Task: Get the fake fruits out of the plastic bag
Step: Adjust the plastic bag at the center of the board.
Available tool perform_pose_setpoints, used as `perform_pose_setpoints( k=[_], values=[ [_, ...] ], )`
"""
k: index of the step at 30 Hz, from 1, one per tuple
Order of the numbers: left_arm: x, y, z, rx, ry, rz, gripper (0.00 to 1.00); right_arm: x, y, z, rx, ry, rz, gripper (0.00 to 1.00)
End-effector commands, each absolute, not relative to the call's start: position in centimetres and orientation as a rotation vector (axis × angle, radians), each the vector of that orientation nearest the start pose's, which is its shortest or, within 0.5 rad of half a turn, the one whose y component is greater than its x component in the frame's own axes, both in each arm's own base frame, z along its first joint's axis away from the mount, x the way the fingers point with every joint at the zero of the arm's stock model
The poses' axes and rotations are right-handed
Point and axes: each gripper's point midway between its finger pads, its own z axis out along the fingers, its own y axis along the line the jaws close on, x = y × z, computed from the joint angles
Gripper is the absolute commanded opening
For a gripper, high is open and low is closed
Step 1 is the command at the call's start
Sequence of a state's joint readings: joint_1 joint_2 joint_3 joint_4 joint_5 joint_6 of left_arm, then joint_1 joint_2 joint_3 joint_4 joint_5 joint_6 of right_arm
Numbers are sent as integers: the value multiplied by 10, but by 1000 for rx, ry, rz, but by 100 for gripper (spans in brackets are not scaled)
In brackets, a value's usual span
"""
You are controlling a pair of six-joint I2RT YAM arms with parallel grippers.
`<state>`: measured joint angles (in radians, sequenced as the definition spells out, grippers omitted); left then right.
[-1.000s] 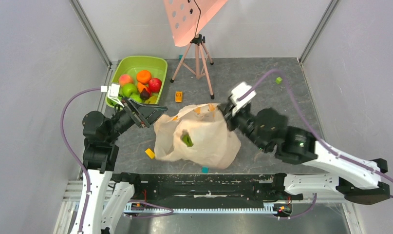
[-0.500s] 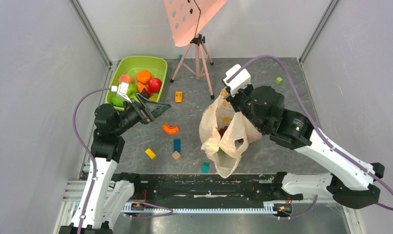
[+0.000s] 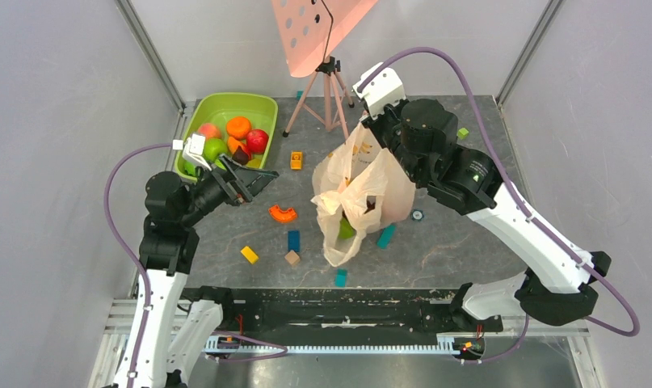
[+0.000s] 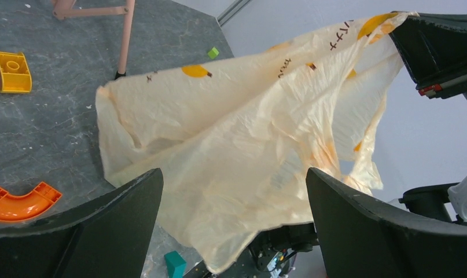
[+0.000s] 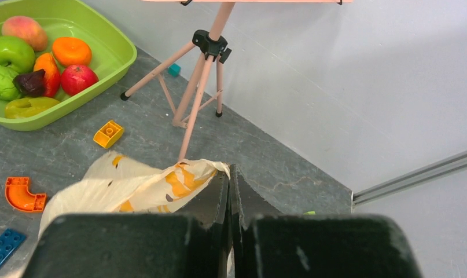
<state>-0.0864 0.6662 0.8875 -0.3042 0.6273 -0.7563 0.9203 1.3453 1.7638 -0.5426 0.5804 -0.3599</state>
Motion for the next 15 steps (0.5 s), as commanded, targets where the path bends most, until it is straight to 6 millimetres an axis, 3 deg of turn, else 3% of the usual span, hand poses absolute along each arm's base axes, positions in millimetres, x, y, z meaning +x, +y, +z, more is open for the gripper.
perform_pose_setpoints(
  k=[1,4,6,9,12,15],
  values=[
    [217,-138,356,-9,1730,-1043,97,302,213,492,-571,1488,-54,0],
    [211,-140,362,13,1713,-1051,91,293,224,470,-651,1506,14,0],
    [205,-141,366,37,1694,-1056,87,285,236,436,-719,1545,96,0],
    [194,-137,372,55,1642,-1025,86,263,259,357,-855,1619,259,0],
    [189,-136,375,67,1621,-1019,85,248,267,300,-880,1677,360,0],
    [184,-143,381,106,1599,-1069,78,238,270,275,-873,1692,437,0]
  ],
)
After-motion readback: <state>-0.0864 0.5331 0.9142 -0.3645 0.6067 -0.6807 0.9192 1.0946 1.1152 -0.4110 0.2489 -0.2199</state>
